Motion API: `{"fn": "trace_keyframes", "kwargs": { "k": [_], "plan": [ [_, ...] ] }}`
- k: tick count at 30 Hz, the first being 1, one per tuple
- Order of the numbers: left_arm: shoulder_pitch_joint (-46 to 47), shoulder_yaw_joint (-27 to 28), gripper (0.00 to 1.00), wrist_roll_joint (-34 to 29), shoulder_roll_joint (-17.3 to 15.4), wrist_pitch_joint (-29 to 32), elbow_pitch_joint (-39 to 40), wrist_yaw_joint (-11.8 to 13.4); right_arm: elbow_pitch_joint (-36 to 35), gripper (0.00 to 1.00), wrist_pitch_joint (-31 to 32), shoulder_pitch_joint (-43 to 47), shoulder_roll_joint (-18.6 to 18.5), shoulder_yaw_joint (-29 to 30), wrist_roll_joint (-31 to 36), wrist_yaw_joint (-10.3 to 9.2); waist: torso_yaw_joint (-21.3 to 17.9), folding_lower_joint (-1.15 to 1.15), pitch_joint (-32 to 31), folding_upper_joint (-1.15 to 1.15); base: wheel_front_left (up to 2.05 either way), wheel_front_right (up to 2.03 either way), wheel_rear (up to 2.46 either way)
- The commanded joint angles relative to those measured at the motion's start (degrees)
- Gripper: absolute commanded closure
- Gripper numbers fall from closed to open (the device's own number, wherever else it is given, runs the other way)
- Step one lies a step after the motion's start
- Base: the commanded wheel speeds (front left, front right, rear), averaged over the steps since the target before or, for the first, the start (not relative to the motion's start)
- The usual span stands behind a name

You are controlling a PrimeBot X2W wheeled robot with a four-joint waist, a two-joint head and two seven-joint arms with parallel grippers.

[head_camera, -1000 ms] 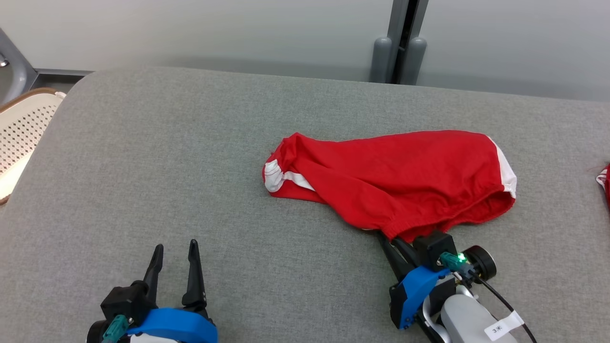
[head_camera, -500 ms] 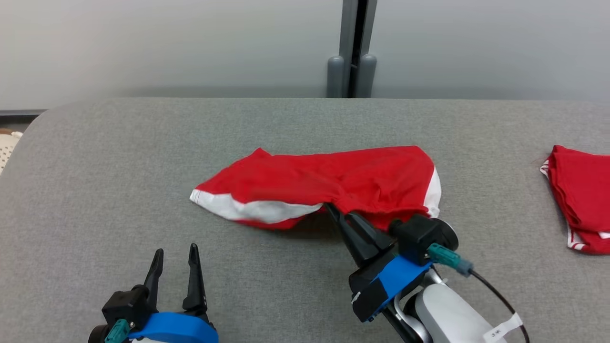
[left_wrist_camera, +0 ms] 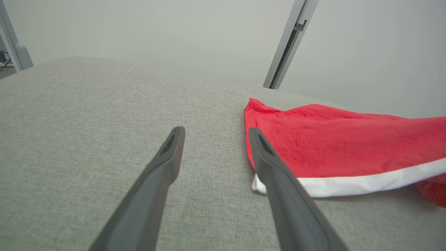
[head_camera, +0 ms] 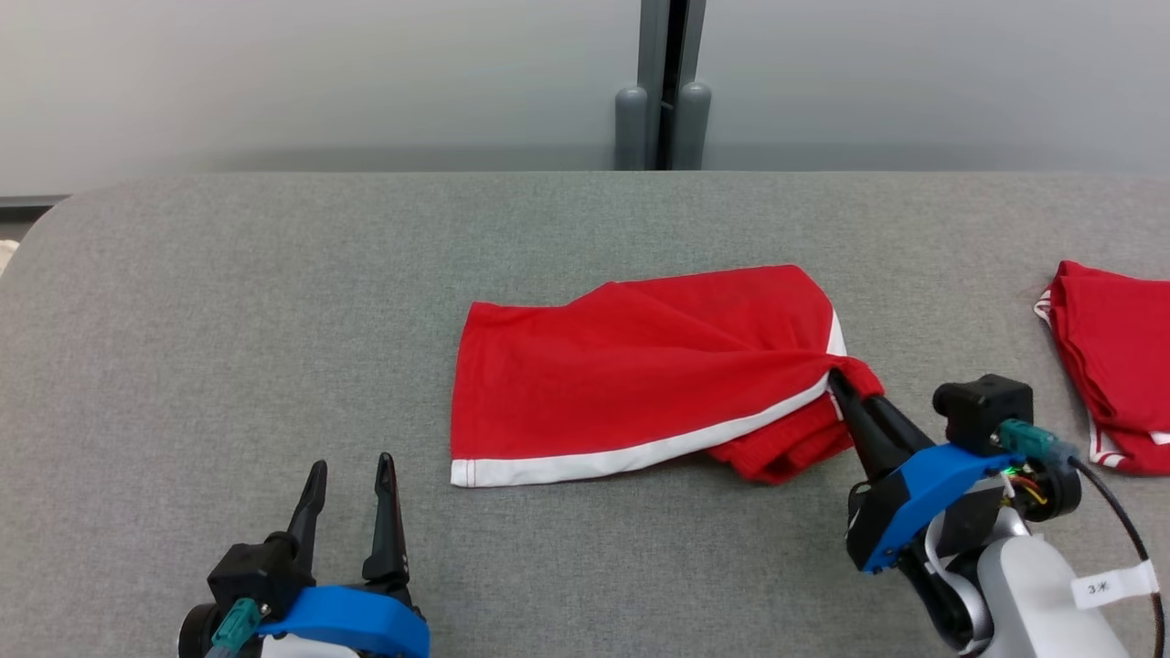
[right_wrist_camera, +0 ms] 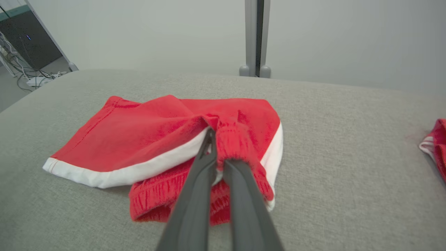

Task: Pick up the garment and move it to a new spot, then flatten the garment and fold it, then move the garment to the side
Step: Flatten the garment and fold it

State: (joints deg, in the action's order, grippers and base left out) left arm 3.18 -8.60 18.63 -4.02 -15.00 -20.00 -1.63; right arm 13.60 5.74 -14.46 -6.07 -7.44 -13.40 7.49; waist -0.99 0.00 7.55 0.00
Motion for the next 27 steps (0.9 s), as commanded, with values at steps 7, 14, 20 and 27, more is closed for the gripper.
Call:
{"fn": "trace_keyframes", "kwargs": {
  "k": [7,14,20,27],
  "plan": [
    [2.31,-0.5,0.0,-0.88,0.07,-0.26,-0.27,-0.52,9.8,1.0,1.52,-5.13,-2.86,4.56,-0.73,0.01,2.0,0.0,2.65,0.0,0.0,0.0,0.0],
    [3.27,-1.13,0.0,-1.28,0.37,-0.26,-0.72,-0.82,16.33,0.0,-4.21,-7.3,-2.5,5.36,-1.48,0.01,1.71,0.0,2.91,0.0,0.0,0.0,0.0],
    [3.21,-1.61,0.0,-1.35,0.54,-0.26,-0.54,-1.21,15.32,0.0,-8.39,-4.64,-3.16,4.41,-2.06,0.01,-0.48,0.0,1.63,0.0,0.0,0.0,0.0],
    [3.17,-2.14,0.0,-1.56,0.68,-0.26,-0.21,-1.25,9.64,0.0,-11.95,-0.59,-1.82,6.01,0.15,0.01,-3.0,0.0,0.38,0.0,0.0,0.0,0.0]
  ]
}}
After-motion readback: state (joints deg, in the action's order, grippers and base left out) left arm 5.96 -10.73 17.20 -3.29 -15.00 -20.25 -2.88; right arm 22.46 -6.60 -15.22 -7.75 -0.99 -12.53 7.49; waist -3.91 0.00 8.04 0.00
